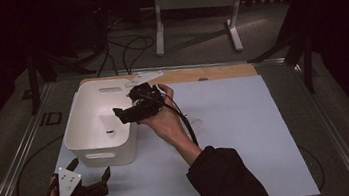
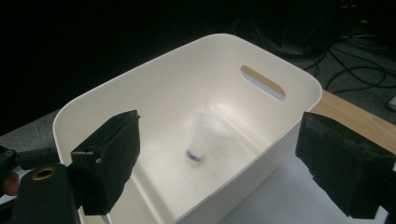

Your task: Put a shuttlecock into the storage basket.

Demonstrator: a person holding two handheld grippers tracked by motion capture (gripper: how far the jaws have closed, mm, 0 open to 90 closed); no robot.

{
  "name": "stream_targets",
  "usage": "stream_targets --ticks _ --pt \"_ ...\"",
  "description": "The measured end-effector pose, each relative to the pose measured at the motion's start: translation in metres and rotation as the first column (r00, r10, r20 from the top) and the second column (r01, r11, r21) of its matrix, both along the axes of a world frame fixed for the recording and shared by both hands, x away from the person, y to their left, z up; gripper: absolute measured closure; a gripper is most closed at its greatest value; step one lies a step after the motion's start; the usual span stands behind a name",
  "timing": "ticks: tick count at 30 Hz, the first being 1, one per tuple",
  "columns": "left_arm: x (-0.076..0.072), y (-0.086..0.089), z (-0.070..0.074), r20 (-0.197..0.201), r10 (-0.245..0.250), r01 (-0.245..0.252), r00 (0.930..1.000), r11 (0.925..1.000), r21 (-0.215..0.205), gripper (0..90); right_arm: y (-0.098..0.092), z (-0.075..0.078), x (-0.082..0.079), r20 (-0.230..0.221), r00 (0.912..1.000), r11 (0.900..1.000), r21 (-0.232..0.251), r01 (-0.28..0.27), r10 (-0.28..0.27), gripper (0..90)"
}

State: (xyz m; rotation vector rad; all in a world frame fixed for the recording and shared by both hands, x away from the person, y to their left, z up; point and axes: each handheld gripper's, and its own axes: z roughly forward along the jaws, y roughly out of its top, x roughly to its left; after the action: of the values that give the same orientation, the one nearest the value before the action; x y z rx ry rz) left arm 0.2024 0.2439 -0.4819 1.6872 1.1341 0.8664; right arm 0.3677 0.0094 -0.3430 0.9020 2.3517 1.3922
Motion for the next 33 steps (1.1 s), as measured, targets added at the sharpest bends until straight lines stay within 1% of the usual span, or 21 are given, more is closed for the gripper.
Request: stream_targets --ticks 7,13,14,16,21,24,33 --pt "0.000 0.000 0.000 0.001 0.000 0.000 1.0000 1.0000 0.000 0.0 -0.008 0.004 -0.001 0.016 0.9998 1.000 0.001 0.014 -0.014 10.7" --pt "0.000 -0.001 0.000 0.002 -0.002 0.002 1.0000 1.0000 0.001 0.0 -0.016 0.006 -0.002 0.025 0.9995 1.000 0.005 0.018 -0.018 10.5" --pt "0.000 -0.001 0.000 0.003 -0.002 0.002 1.0000 1.0000 0.000 0.0 -0.017 0.006 -0.003 0.025 0.9995 1.000 0.003 0.020 -0.021 10.4" --pt "0.000 -0.001 0.000 0.002 -0.001 0.001 1.0000 1.0000 0.002 0.0 -0.020 0.006 -0.003 0.040 0.9987 0.999 -0.007 0.033 -0.032 10.4" --pt "0.001 -0.001 0.000 0.002 -0.001 0.001 1.0000 1.0000 0.001 0.0 -0.025 0.007 -0.003 0.045 0.9982 0.999 -0.020 0.041 -0.040 10.0" --pt "0.001 -0.001 0.000 0.002 -0.001 0.001 1.0000 1.0000 0.000 0.0 -0.029 0.008 -0.004 0.063 0.9966 0.998 -0.031 0.054 -0.052 10.0" --pt "0.001 -0.001 0.000 0.003 -0.001 0.001 1.0000 1.0000 -0.001 0.0 -0.039 0.011 -0.004 0.072 0.9951 0.997 -0.021 0.069 -0.067 10.0"
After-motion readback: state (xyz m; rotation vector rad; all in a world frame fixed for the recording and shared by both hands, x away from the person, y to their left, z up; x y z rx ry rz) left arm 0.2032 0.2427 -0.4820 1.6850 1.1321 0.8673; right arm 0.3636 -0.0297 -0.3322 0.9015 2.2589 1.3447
